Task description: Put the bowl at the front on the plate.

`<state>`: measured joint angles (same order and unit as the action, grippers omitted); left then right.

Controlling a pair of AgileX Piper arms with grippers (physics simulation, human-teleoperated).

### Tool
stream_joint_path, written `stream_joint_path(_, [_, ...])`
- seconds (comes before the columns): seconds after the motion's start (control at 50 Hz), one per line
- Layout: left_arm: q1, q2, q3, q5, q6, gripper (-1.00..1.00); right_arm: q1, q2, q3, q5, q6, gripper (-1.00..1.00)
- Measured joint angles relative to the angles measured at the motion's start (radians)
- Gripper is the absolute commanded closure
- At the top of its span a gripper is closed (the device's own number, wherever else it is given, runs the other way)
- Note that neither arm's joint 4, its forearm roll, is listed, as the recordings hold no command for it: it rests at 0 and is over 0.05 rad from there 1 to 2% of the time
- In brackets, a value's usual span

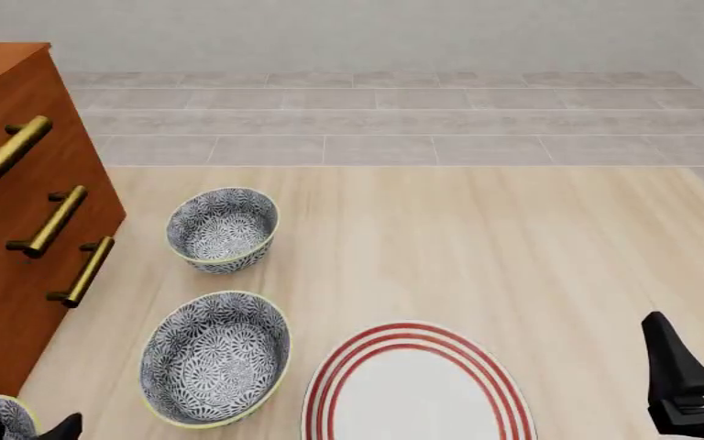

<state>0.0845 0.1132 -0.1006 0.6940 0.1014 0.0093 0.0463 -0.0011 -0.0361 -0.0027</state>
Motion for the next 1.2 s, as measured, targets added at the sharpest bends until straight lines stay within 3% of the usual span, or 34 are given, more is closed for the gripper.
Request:
stream_joint_path(0.38, [0.019,0.113,0.081,-0.079,-0.055,-1.0,0.0,-0.003,0.0,0.003,0.0,-1.0])
stream_joint_path(0.84, [0.101,0.202,0.087,-0.105,-0.038,-1.0,0.001,-0.002,0.0,0.003,0.002,-1.0])
stream_joint_path(0.86, [0.103,0.211,0.088,-0.11,-0.039,1.0,0.0,-0.002,0.0,0.003,0.002,-1.0])
stream_joint_path(1.2, [0.24,0.593,0.056,-0.415,0.124,1.0,-0.001,-0.003,0.0,0.003,0.0,-1.0])
